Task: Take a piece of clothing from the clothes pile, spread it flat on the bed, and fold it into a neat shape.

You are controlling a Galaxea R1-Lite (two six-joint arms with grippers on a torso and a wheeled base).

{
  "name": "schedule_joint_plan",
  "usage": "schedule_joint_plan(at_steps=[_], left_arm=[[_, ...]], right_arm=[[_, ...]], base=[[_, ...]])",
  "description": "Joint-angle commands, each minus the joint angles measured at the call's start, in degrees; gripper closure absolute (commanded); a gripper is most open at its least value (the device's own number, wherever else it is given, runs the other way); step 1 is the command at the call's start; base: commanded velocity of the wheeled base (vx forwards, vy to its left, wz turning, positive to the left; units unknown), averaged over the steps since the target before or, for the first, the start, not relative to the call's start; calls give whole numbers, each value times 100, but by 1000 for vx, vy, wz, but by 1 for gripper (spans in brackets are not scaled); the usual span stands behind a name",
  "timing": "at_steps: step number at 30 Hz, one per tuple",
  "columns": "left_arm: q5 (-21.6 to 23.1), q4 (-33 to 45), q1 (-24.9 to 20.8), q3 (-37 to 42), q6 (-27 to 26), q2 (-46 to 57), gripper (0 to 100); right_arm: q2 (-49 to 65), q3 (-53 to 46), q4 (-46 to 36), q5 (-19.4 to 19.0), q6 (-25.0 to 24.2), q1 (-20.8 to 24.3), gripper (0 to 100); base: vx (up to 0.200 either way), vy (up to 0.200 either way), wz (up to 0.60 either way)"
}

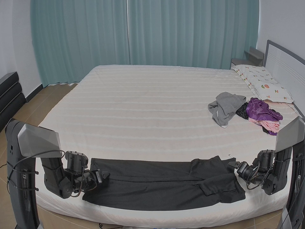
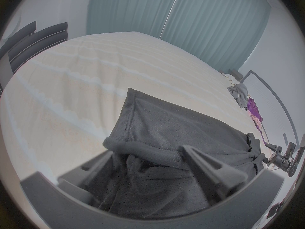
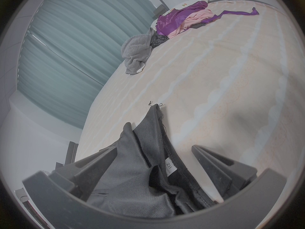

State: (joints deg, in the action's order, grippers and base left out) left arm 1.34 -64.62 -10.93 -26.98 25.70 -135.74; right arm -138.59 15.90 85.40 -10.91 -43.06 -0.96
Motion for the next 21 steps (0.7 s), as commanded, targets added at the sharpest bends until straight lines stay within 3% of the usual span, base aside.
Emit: schedule_joint_plan(at_steps=[1, 21], left_arm=[[7, -24, -23, 70, 5, 21, 100], [-2, -24, 48, 298, 208, 355, 100]], right_arm=[[-10, 1, 3, 1, -1, 0, 0], [-1, -8, 3, 1, -1, -9, 0]], base=[[0, 0, 0], [0, 0, 0]])
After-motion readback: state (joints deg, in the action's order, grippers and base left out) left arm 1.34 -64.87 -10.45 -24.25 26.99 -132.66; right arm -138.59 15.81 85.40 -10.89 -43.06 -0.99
